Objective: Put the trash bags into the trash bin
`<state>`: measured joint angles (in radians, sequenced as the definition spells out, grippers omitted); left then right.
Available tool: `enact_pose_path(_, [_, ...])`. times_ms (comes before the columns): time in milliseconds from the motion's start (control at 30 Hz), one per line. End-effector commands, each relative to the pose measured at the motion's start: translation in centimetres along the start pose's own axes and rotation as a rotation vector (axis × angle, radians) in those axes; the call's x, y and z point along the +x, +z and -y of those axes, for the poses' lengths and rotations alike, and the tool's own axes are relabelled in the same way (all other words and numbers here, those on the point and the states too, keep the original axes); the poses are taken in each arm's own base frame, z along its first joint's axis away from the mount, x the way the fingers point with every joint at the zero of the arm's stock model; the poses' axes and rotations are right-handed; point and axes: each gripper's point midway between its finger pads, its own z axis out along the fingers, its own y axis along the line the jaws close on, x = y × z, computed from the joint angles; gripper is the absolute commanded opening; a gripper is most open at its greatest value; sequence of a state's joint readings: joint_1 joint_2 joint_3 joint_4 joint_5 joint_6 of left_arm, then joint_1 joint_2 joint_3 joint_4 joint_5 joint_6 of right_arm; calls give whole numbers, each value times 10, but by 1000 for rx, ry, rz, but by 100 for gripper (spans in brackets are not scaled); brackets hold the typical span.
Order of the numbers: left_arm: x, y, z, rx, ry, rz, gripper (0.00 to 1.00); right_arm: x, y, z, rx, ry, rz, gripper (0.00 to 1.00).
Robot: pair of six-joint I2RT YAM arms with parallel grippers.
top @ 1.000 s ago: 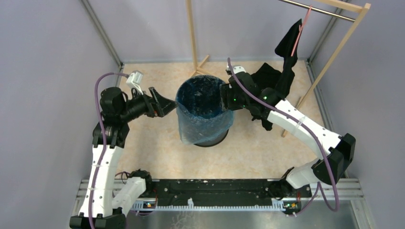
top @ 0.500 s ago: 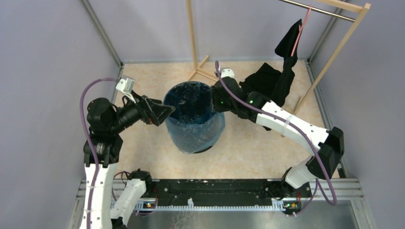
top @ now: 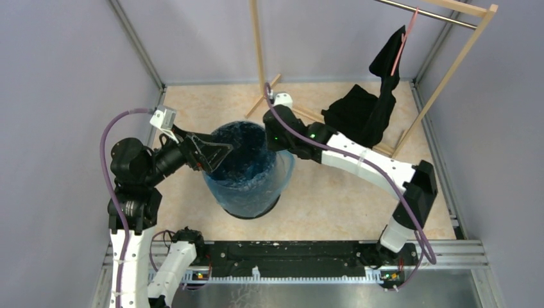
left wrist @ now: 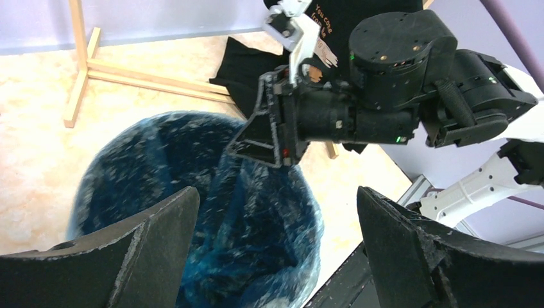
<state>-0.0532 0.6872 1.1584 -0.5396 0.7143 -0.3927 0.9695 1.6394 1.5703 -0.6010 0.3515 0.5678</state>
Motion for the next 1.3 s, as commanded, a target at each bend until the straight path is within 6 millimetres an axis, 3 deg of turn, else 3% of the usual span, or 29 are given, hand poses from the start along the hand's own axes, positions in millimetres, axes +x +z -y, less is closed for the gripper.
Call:
enact_pose_path(0, [-13,-2,11,30,25,35,99,-9,2,-67,-103,8,47,21])
enact_pose_path(100, [-13,-2,7,9,26,38,99,-6,9,-81,-92,-12,54,21])
enact_pose_path(300, [-16,-3,-2,-50,23,54,99,-5,12,-90,-122,-14,65,21])
enact_pose_path(567, [-13,-1,-9,-73,-6,65,99,-22,3,-87,-107,-26,115,24])
enact_pose_path(767, [-10,1,-13,-78,-18,66,99,-32,-14,-96,-182,-67,117,61])
enact_pose_path(933, [-10,2,-17,-95,-12,67,99,-53,-44,-87,-185,-111,158,86])
enact_pose_path(1033, [-11,3,-18,-97,-13,67,99,-66,-67,-75,-172,-134,197,93])
enact_pose_path(1267, [-6,6,-23,-101,-18,56,99,-83,-114,-35,-113,-166,286,99])
